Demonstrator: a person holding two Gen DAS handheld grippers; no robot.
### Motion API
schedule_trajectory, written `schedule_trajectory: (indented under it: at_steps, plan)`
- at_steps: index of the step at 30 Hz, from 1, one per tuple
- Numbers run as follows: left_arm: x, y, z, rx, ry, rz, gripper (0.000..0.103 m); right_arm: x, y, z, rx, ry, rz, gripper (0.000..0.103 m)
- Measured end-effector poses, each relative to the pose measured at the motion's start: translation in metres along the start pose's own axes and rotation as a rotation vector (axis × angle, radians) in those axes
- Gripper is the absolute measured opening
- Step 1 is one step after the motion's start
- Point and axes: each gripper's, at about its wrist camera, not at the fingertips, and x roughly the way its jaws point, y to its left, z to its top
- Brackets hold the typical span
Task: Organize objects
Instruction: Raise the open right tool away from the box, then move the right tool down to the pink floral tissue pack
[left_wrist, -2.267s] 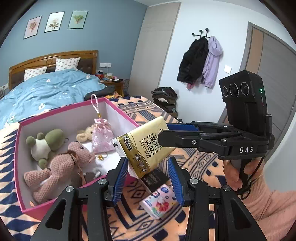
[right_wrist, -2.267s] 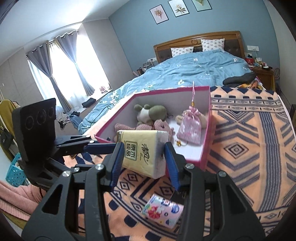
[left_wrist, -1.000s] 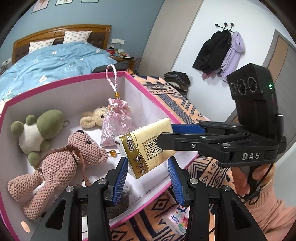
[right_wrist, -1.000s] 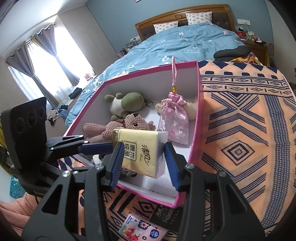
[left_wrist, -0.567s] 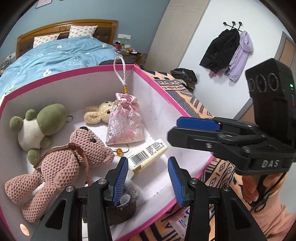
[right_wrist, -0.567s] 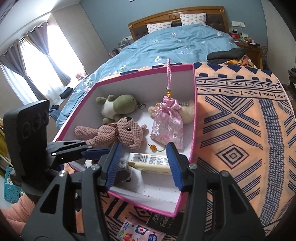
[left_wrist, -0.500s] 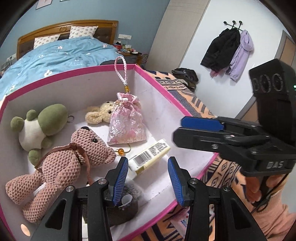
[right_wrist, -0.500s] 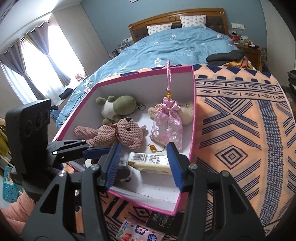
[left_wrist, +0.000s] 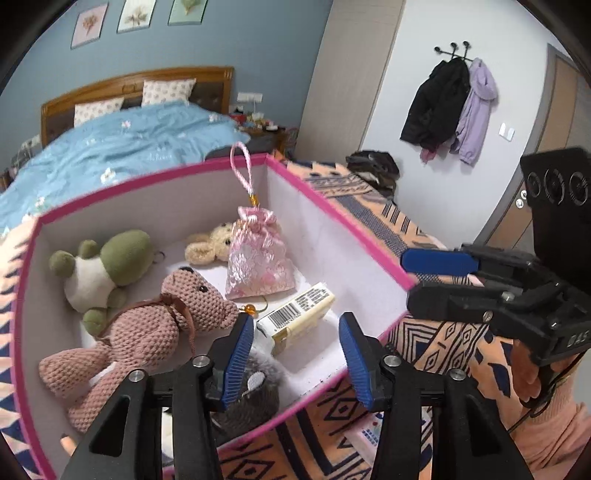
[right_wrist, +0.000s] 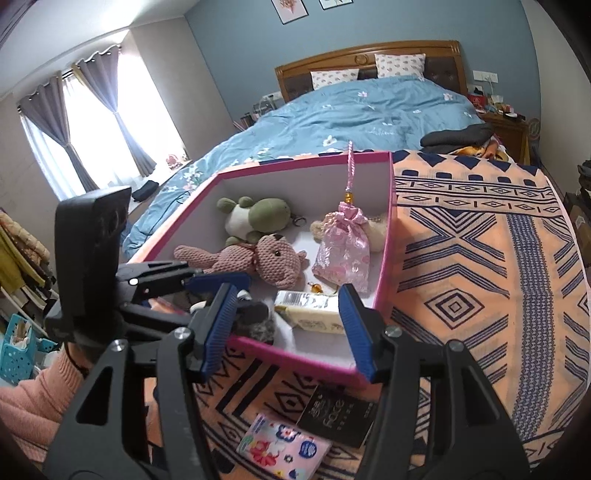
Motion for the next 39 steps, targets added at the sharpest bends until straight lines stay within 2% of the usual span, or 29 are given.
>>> schedule_trajectory:
  at_steps: [7, 13, 16, 20, 26, 39]
  plan:
    - [-0.033, -0.022, -0.012, 0.055, -0.091, 0.060, 0.055, -0.021, 0.008, -0.027, -0.021, -0.013, 0.013, 0.059]
    - [-0.045, -0.032, -0.025, 0.073, -0.113, 0.097, 0.060, -0.027, 0.012, -0.045, -0.019, -0.016, 0.007, 0.060]
    - [-0.047, -0.036, -0.031, 0.076, -0.108, 0.097, 0.061, -0.025, 0.010, -0.054, 0.001, -0.003, 0.013, 0.060]
    - [-0.049, -0.040, -0.042, 0.078, -0.104, 0.100, 0.070, -0.020, 0.009, -0.067, 0.023, 0.019, 0.013, 0.060]
    - [-0.048, -0.044, -0.059, 0.069, -0.094, 0.084, 0.079, -0.015, 0.005, -0.083, 0.051, 0.053, 0.004, 0.060]
    - [-0.026, -0.055, -0.092, 0.038, -0.007, 0.036, 0.078, -0.004, -0.012, -0.121, 0.140, 0.128, -0.015, 0.061]
